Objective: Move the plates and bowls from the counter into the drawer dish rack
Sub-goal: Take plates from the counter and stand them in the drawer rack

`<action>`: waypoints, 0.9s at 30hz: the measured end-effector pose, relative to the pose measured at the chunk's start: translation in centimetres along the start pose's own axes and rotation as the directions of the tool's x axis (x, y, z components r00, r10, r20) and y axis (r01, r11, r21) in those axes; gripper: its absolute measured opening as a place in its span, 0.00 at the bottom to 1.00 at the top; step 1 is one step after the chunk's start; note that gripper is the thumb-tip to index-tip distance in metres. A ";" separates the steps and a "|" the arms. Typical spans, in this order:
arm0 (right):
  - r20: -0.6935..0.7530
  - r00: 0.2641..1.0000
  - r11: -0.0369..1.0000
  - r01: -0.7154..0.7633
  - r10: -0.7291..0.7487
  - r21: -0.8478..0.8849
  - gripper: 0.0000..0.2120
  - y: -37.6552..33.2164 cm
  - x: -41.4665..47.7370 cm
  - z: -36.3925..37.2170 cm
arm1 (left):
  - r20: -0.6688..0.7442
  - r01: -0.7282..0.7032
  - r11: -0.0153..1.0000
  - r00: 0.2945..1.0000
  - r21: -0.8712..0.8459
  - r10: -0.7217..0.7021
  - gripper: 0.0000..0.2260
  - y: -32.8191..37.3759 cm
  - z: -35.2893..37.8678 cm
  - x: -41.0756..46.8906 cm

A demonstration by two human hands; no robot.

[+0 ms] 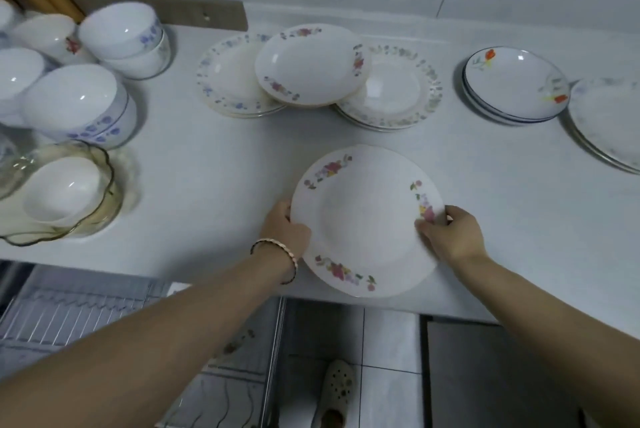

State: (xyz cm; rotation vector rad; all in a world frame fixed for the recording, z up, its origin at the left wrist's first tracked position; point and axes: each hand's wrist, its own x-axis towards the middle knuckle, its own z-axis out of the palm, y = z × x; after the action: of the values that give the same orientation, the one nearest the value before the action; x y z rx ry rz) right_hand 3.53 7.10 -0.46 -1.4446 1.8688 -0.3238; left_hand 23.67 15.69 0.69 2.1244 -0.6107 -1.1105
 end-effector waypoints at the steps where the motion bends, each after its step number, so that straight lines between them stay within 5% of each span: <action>1: 0.018 1.000 1.000 0.025 -0.025 0.016 0.13 -0.3 -1.3 0.3 | -0.012 -0.012 1.000 1.000 0.000 0.012 0.20 -0.4 -1.3 -0.8; 7: 0.196 0.976 0.995 0.084 -0.092 0.049 0.05 -3.1 -10.4 5.2 | 0.002 0.063 0.997 0.998 0.045 -0.063 0.19 -6.0 -11.5 -3.9; 10: 0.293 0.951 0.996 0.092 -0.095 0.024 0.14 -3.8 -15.7 9.7 | 0.043 0.110 0.988 0.992 0.105 -0.115 0.21 -10.8 -17.3 -4.9; 17: 0.521 0.852 0.998 -0.063 0.054 -0.001 0.14 -2.0 -26.0 20.7 | 0.085 0.261 0.932 0.953 0.251 -0.290 0.14 -22.4 -26.8 -6.0; 21: 0.531 0.818 0.971 -0.237 0.219 -0.036 0.05 1.0 -27.9 26.3 | 0.097 0.312 0.904 0.931 0.292 -0.353 0.23 -27.5 -26.7 -4.3; 27: 0.357 0.868 0.938 -0.331 0.345 -0.101 0.18 3.6 -24.5 32.8 | 0.117 0.255 0.871 0.936 0.420 -0.331 0.14 -30.9 -23.4 2.6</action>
State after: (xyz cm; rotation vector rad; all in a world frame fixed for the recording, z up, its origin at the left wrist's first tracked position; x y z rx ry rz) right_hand 25.52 38.28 -15.72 -1.0784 1.7727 0.1488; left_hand 47.84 42.75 -13.29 2.5477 -0.6570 -1.4675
